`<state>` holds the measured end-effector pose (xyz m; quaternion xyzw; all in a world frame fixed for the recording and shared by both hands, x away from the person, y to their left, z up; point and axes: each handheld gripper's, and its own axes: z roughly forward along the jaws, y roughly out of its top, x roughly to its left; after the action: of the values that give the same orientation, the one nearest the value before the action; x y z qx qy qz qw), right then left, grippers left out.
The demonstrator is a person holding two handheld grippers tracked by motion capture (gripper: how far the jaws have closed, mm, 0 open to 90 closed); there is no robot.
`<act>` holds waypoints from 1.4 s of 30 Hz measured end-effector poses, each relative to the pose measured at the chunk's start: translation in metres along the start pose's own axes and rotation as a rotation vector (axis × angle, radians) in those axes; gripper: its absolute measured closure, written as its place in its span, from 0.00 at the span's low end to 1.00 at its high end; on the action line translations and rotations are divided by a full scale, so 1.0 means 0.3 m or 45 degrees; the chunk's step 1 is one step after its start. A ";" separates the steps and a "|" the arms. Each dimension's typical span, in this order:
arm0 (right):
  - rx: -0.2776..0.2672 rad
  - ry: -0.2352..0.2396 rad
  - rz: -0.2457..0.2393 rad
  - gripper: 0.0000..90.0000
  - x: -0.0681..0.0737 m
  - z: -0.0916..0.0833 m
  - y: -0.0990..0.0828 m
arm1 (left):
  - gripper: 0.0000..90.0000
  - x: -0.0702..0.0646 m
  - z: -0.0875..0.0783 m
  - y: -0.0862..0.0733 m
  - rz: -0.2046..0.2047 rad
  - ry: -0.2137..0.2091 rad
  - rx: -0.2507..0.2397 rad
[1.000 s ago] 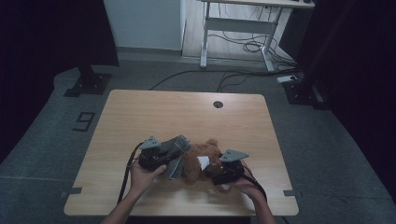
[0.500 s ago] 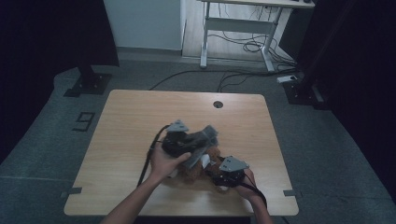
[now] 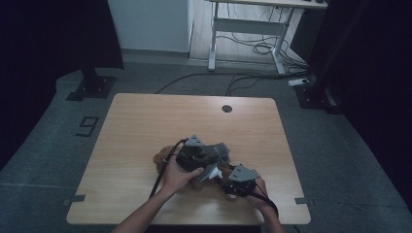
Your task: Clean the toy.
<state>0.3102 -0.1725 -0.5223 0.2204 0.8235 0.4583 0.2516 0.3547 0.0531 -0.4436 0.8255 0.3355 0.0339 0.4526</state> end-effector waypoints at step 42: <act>-0.032 -0.020 0.015 0.47 -0.012 0.002 -0.016 | 0.86 0.130 -0.219 -0.009 -0.098 0.101 -0.193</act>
<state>0.3127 -0.1765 -0.5259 0.2256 0.8143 0.4683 0.2582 0.3599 0.1244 -0.4168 0.7734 0.3812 0.0745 0.5010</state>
